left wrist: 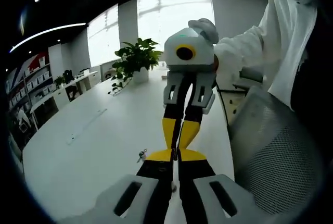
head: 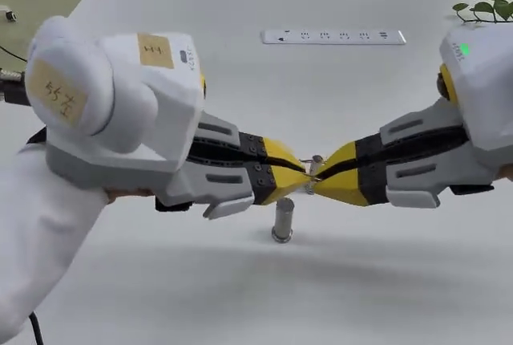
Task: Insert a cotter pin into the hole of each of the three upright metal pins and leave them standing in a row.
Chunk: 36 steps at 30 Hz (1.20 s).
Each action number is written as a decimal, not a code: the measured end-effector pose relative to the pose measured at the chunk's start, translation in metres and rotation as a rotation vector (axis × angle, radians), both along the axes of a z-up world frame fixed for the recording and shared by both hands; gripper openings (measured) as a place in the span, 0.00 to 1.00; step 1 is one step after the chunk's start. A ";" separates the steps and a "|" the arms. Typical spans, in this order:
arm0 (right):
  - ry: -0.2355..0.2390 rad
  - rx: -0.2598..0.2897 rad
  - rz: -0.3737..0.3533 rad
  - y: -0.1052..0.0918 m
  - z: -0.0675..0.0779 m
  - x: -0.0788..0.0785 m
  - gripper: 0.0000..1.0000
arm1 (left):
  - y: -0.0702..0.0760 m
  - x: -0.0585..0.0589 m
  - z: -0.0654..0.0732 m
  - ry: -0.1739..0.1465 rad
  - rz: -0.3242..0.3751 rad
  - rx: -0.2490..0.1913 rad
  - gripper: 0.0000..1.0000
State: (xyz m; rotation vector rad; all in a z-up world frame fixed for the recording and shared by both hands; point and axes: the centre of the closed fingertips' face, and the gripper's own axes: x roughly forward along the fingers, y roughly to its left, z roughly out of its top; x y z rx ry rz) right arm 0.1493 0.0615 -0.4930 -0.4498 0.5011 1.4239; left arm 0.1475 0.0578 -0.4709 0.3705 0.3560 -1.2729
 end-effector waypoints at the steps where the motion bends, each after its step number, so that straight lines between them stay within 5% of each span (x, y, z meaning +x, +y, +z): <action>1: -0.008 -0.008 0.007 0.000 -0.001 -0.001 0.00 | 0.000 0.000 -0.001 -0.001 -0.003 0.001 0.00; 6: -0.033 -0.032 0.022 -0.002 -0.002 -0.003 0.00 | 0.002 -0.001 -0.005 0.013 -0.012 -0.003 0.00; 11: -0.035 -0.036 0.009 -0.005 -0.001 0.000 0.00 | 0.006 0.000 -0.020 -0.026 -0.027 0.093 0.00; 16: -0.044 -0.055 0.021 -0.006 -0.003 -0.002 0.00 | 0.005 0.002 -0.021 -0.033 -0.023 0.089 0.00; 24: -0.042 -0.064 0.003 -0.008 -0.013 0.000 0.00 | 0.008 0.007 -0.030 -0.013 -0.005 0.115 0.02; 30: -0.027 -0.091 -0.068 -0.024 -0.025 0.014 0.00 | 0.012 0.012 -0.045 -0.008 0.003 0.164 0.22; 36: 0.006 -0.151 -0.121 -0.042 -0.047 0.018 0.00 | 0.013 0.015 -0.063 0.049 0.009 0.201 0.19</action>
